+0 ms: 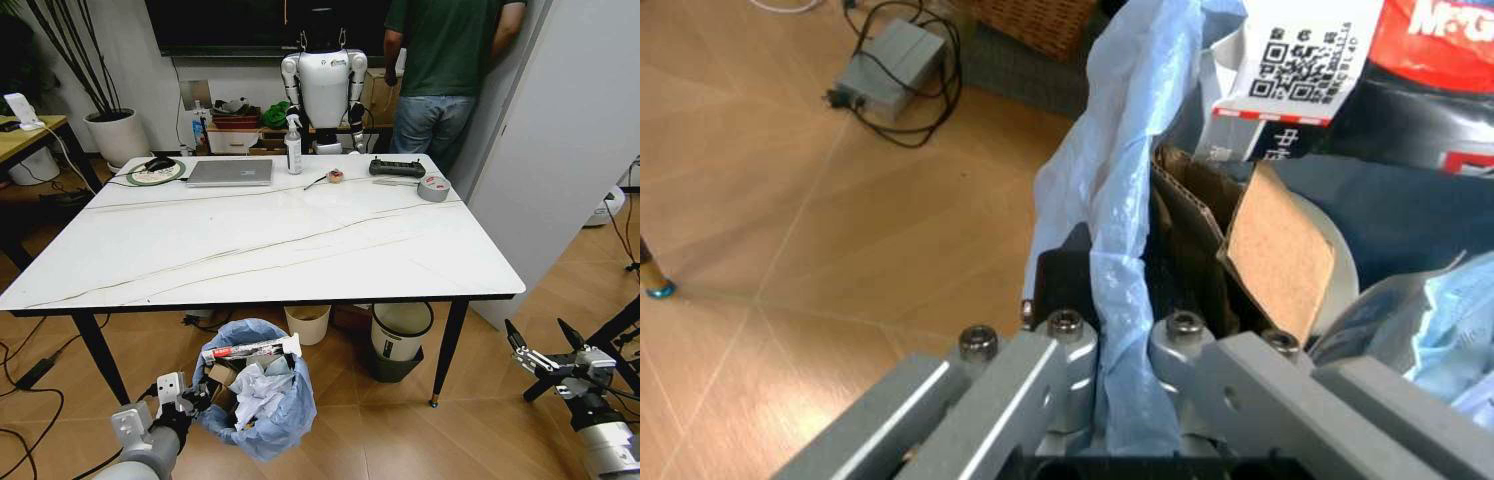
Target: Pick up the trash bin and place the trash from the table into it.
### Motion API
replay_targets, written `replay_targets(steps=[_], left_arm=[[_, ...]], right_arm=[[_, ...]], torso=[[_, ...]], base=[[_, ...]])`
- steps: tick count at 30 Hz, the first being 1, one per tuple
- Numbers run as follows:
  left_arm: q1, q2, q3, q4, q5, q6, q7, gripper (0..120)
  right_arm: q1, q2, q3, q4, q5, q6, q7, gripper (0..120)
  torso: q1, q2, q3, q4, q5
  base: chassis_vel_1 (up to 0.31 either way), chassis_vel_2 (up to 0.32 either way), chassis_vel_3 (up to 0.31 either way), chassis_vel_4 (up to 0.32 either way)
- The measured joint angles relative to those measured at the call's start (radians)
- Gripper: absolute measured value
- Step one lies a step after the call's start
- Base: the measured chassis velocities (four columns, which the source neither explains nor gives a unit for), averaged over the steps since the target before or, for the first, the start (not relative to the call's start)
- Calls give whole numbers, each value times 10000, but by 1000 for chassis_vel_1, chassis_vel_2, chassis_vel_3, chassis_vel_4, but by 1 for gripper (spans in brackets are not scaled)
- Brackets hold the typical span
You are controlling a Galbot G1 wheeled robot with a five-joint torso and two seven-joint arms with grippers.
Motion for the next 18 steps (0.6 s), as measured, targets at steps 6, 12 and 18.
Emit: replay_targets(steps=[6,12,18], left_arm=[[-37,-7,41,1,-133,42,-36,0],[-91,-20,138,83,-337,112,-77,0],[-163,-17,203,201,-470,138,-79,0]], right_arm=[[0,0,0,0,0,0,0,100],[0,0,0,0,0,0,0,100],[0,0,0,0,0,0,0,100]], torso=[[-115,-273,-156,0,1],[-234,-547,-312,0,1],[-363,-835,-475,0,0]], base=[[0,0,0,0],[0,0,0,0],[0,0,0,0]])
